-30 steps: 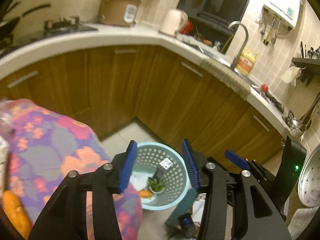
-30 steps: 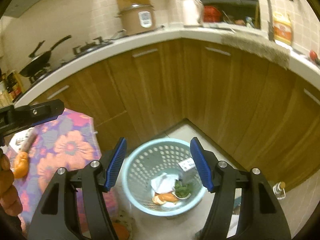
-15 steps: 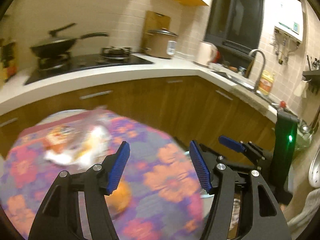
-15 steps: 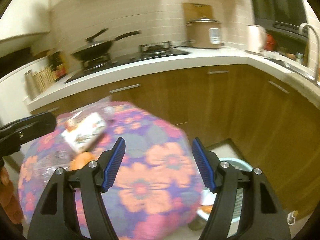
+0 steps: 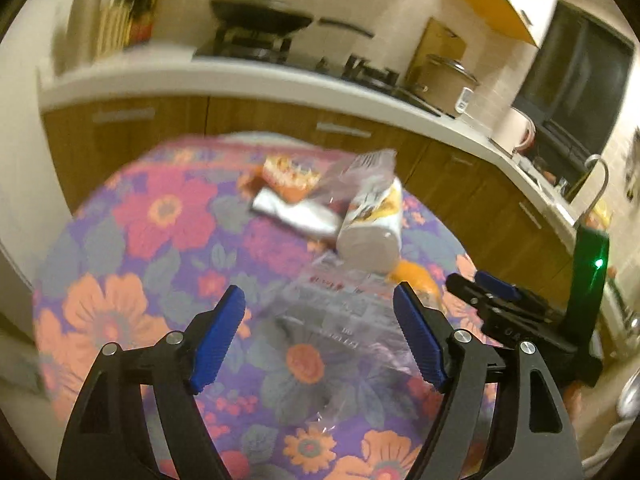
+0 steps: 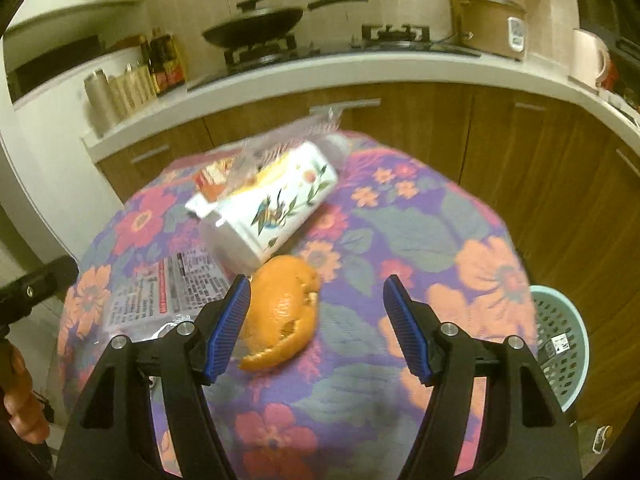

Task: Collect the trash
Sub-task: 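Move both grippers back to the table toward the remaining trash, then grasp the orange peel with the right gripper while the left gripper grasps the clear plastic wrapper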

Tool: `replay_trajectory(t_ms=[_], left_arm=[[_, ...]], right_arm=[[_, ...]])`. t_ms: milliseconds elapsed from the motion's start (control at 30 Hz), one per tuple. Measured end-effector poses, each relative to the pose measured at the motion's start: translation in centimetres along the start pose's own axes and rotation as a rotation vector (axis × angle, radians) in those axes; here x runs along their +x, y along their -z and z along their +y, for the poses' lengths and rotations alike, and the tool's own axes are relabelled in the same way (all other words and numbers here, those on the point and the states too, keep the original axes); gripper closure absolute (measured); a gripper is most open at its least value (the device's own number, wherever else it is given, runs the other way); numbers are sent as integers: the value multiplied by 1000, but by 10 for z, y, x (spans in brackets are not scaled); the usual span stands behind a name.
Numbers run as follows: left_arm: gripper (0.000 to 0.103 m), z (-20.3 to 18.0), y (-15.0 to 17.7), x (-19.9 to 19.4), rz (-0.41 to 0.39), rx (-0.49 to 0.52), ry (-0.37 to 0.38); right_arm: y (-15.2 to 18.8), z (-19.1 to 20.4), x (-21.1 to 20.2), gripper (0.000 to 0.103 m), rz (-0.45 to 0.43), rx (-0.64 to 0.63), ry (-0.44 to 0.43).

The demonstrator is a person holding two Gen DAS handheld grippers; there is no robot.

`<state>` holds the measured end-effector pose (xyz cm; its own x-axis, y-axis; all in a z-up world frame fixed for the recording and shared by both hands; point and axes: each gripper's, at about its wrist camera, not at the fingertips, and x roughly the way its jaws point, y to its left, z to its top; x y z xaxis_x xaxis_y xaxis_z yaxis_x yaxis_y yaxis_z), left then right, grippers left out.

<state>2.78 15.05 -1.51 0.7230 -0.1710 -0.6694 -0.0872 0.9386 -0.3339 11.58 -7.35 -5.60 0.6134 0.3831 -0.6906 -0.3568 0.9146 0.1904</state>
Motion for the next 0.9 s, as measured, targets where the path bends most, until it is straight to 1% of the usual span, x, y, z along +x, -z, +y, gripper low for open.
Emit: replay_trajectory(t_ms=[100, 200, 333, 433, 500, 567, 633, 667, 700, 733, 767, 800, 833, 867, 900], left_arm=[[28, 12, 1, 17, 43, -66, 18], [28, 18, 1, 32, 80, -101, 20], [28, 19, 8, 48, 123, -121, 27], [30, 16, 10, 56, 132, -111, 36], [34, 13, 10, 59, 137, -105, 36], [44, 14, 11, 66, 159, -101, 44], [49, 14, 13, 73, 184, -104, 56], [53, 13, 14, 75, 191, -108, 61], [54, 13, 15, 77, 195, -106, 63], [61, 11, 16, 79, 201, -100, 62], [70, 10, 17, 81, 204, -96, 60], [73, 8, 18, 83, 209, -89, 58], [83, 7, 19, 84, 213, -83, 56], [95, 5, 19, 84, 214, -77, 54], [96, 4, 20, 85, 216, -74, 57]], right_arm=[[3, 4, 15, 38, 31, 2, 7], [4, 7, 25, 38, 51, 2, 6], [5, 11, 30, 38, 70, -5, 4], [9, 16, 33, 39, 92, -7, -8], [11, 19, 34, 44, 96, -14, -5], [12, 20, 35, 49, 104, -9, -21], [12, 23, 34, 59, 106, -10, -30], [13, 24, 33, 60, 105, -14, -23], [13, 25, 34, 64, 106, -19, -15], [13, 26, 34, 69, 104, -22, -11], [14, 26, 34, 71, 103, -21, -14], [14, 26, 33, 76, 103, -21, -16], [14, 26, 32, 79, 101, -23, -17], [14, 26, 31, 80, 99, -27, -16], [15, 27, 30, 83, 97, -33, -15]])
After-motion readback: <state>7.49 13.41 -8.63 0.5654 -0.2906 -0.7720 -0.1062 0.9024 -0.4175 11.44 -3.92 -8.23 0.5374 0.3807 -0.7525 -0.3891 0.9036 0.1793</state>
